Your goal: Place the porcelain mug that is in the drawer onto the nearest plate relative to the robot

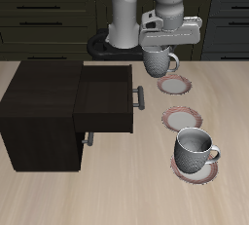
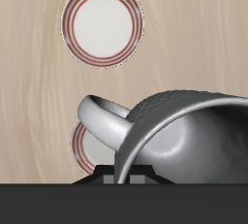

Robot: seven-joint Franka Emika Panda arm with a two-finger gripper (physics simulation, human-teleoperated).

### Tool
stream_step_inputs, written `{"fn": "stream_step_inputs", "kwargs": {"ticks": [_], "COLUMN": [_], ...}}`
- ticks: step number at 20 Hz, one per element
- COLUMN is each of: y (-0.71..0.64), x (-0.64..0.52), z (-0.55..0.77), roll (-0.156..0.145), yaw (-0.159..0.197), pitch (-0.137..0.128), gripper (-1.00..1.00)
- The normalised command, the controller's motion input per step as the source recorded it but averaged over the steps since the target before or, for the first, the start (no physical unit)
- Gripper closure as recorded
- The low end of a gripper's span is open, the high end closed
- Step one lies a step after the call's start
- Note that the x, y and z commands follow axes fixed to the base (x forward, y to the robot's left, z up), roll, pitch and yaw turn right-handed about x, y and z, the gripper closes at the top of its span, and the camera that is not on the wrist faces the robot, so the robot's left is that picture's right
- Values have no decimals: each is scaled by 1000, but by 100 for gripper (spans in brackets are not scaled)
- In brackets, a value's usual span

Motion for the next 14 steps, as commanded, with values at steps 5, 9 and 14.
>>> {"fn": "stream_step_inputs", "kwargs": {"ticks": [5,9,14], "y": [86,117,86], "x": [-118,-126,-134], "z": [-270,-306,-464], "roll": [18,32,38], "yaw": [-18,-7,-26], "pitch": [55,48,102], "gripper": [100,100,100]}}
